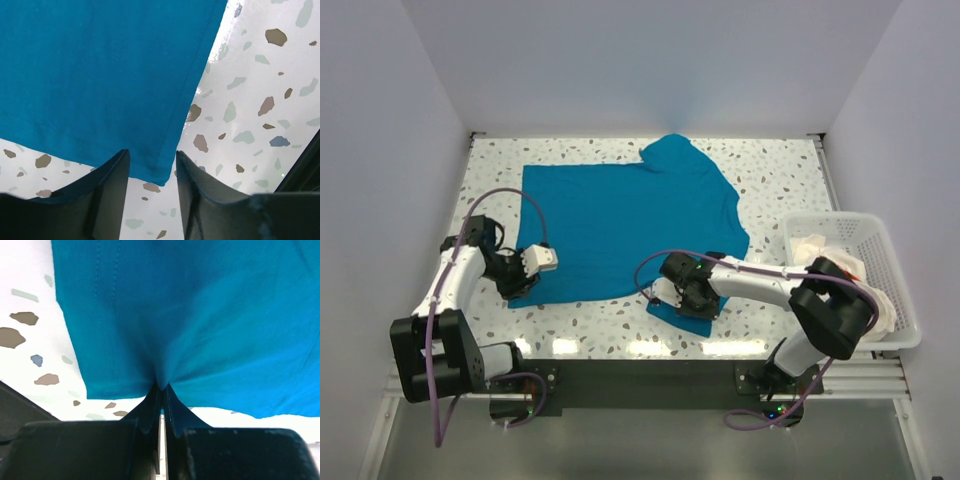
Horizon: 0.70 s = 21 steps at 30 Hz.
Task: Fold and stack the t-shirts
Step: Fold the tshirt
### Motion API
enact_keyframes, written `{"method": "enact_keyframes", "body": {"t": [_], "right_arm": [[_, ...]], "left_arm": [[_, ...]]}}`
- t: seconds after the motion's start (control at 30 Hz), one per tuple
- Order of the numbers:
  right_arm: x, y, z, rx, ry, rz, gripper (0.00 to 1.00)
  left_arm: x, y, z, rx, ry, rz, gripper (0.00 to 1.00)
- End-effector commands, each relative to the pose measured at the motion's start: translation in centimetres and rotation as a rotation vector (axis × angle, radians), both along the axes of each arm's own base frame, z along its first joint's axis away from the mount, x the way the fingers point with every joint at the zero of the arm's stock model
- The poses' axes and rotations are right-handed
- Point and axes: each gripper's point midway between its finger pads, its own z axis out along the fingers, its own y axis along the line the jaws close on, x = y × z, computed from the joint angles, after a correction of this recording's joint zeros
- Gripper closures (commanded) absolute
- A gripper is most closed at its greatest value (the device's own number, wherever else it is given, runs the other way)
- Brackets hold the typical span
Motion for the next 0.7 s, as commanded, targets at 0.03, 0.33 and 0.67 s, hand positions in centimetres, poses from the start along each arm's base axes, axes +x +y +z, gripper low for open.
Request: {"method": "enact_keyframes", "body": {"t": [0.03, 0.33, 0.67], "right_arm": [[-0.1, 1.4, 1.3, 0.105, -0.009, 0.02, 1.0], [0.5, 1.9, 2.9, 0.134, -0.044, 0.02, 1.0], [0.8, 2.1, 4.2, 0.139, -0.05, 0.024, 1.0]], "left_arm": [[-0.2, 0.0, 0.4, -0.007, -0.026, -0.178, 0.57], [-2.3, 2.8, -2.6, 0.147, 0.066, -0.273, 0.59], [-3.3, 4.2, -4.9, 0.219, 0.093, -0.267, 0.56]]}}
